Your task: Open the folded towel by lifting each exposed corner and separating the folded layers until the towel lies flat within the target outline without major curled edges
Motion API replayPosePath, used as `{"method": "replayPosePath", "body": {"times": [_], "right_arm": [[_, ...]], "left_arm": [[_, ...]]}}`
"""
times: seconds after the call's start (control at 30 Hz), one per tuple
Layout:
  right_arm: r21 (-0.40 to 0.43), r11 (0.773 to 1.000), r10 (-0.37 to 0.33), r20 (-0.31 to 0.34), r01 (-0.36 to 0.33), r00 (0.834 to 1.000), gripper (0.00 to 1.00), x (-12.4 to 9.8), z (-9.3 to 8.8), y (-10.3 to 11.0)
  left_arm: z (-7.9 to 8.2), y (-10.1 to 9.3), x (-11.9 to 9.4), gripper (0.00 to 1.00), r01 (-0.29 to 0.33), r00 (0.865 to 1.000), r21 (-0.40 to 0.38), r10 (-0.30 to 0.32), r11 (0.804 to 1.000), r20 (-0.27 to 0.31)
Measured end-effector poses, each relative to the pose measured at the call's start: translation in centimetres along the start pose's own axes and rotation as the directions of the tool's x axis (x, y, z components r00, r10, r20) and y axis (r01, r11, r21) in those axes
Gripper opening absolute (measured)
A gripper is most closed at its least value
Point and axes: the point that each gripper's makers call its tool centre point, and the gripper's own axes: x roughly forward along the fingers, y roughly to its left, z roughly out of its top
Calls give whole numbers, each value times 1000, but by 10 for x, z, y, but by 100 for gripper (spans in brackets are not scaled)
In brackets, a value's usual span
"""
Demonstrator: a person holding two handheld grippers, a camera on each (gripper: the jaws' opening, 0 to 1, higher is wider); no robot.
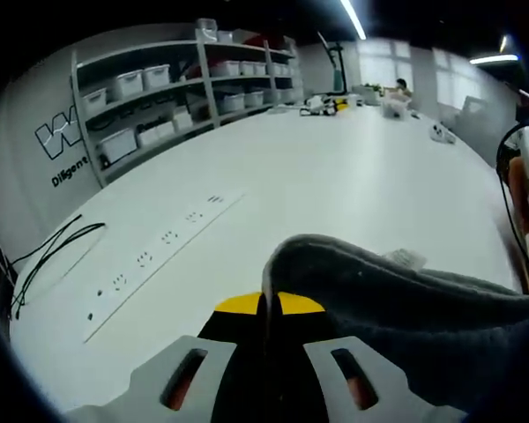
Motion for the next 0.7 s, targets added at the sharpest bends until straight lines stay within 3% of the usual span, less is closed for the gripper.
{"method": "replayPosePath", "body": {"times": [0.33, 0.7], "right_arm": [[28, 999, 41, -4, -41, 999, 4, 1, -2, 6], [-17, 997, 71, -20, -71, 997, 8, 2, -6, 14]], "left_arm": [[7, -11, 6, 5, 17, 1000, 21, -17, 1000, 3], [12, -20, 12, 5, 29, 999, 38, -30, 999, 14]]}}
